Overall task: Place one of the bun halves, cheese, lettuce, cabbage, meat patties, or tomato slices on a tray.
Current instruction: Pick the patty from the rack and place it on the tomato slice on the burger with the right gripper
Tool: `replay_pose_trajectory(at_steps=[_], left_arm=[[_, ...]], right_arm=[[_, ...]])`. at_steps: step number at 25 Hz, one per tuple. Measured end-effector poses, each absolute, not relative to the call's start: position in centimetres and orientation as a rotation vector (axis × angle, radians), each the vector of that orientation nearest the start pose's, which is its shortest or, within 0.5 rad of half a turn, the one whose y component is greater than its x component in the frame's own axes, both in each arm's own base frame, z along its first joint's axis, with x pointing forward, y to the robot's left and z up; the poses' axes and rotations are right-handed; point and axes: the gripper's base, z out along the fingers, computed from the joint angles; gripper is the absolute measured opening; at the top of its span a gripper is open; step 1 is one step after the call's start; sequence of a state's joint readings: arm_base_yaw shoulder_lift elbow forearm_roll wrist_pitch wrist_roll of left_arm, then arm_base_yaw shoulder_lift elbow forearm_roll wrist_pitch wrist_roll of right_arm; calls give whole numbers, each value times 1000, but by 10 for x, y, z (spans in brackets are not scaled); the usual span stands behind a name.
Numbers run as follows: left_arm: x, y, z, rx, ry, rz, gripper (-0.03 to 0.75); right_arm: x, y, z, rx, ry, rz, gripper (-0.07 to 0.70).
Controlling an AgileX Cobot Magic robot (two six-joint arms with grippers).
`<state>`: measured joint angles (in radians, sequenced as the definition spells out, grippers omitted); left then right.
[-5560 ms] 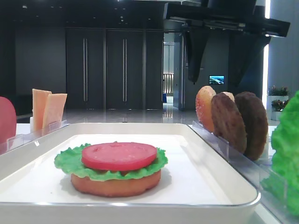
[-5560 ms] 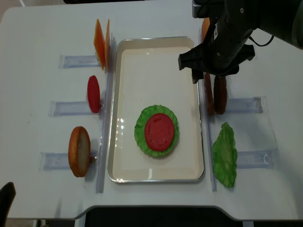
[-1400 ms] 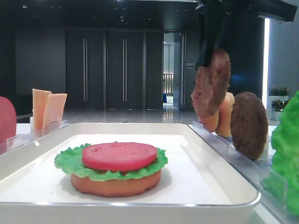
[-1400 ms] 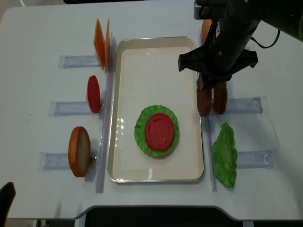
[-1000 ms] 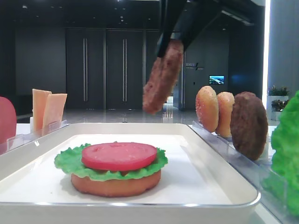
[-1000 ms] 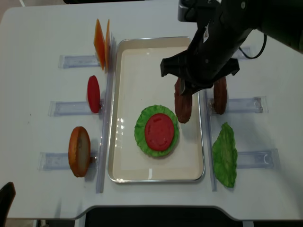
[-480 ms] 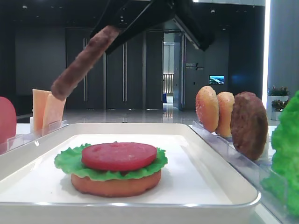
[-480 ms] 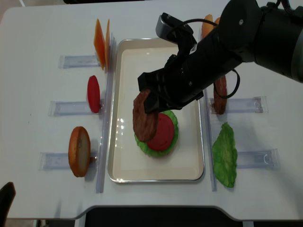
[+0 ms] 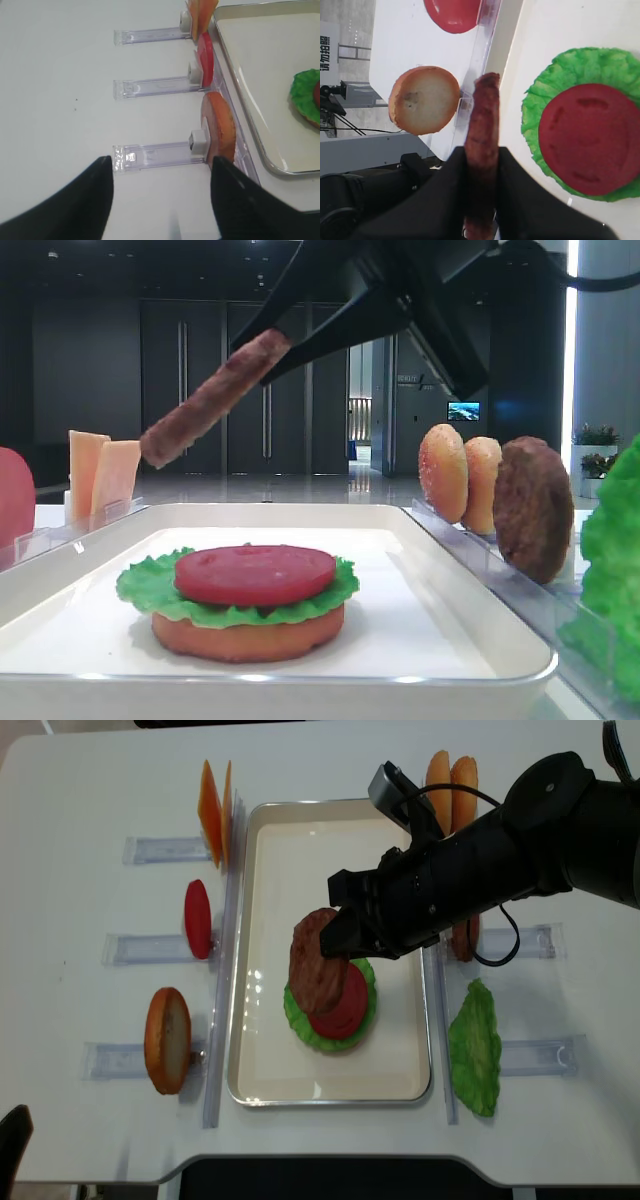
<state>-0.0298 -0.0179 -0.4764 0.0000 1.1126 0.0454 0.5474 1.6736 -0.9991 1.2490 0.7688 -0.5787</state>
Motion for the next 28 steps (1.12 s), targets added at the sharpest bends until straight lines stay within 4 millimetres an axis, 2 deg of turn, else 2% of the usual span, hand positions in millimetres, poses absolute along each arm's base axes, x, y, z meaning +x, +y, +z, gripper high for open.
replay_pose_trajectory(at_steps=[19, 28], left_arm=[[-7, 0, 266, 79, 2100, 9, 471], [-7, 0, 266, 79, 2100, 9, 471]], right_arm=[[261, 232, 188, -338, 2680, 1354, 115], [262, 231, 185, -338, 2684, 1345, 115]])
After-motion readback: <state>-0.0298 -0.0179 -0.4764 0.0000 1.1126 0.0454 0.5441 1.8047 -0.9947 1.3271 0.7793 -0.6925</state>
